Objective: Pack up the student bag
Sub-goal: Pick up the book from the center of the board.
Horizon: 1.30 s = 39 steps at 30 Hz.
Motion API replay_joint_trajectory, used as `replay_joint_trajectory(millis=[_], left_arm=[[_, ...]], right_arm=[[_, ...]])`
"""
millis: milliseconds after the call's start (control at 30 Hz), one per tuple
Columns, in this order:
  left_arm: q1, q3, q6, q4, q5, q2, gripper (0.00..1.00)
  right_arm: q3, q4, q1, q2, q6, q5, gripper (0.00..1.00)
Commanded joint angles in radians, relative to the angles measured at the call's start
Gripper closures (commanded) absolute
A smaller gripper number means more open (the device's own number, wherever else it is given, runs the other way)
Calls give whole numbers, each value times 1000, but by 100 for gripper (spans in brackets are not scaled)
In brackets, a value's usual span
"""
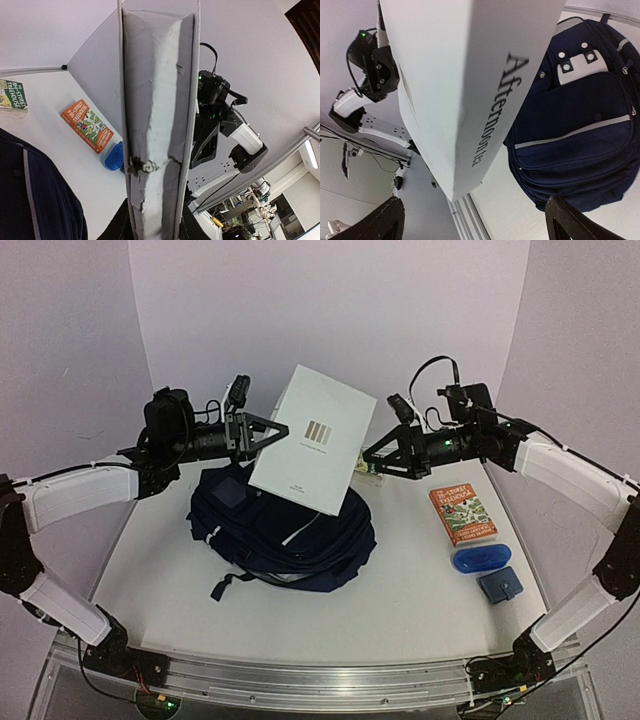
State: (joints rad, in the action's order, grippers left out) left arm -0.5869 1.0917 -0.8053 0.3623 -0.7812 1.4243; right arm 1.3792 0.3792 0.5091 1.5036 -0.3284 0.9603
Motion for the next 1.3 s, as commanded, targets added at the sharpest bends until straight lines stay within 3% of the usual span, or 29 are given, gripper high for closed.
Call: replay_joint_trajectory(millis=[0,333,500,733,900,1000,1133,1267], left_arm=[[2,-3,-194,340,-9,29,74],[1,-15,-404,638,-49,128,74],[-1,-14,-408,638,-65,140,74],[-6,-16,-415,644,-88,157,73],[-6,-15,-432,662,-91,172,73],[-7,-13,-442,671,-97,185,72],[-4,-10,-384,565,-81,167,45],[-4,57,-78,78,55,81,24]], right_arm=[[-2,-220,27,-3,-122,118,4],[45,-291,71,39,-166,143,17],[61,-342,71,47,-227,159,33],[73,-363,70,58,-272,140,45],[69,-372,61,65,-303,113,45],[62,-372,53,65,-312,113,54],[35,-403,36,44,-332,121,77],[-34,-409,-24,-9,-357,93,84]])
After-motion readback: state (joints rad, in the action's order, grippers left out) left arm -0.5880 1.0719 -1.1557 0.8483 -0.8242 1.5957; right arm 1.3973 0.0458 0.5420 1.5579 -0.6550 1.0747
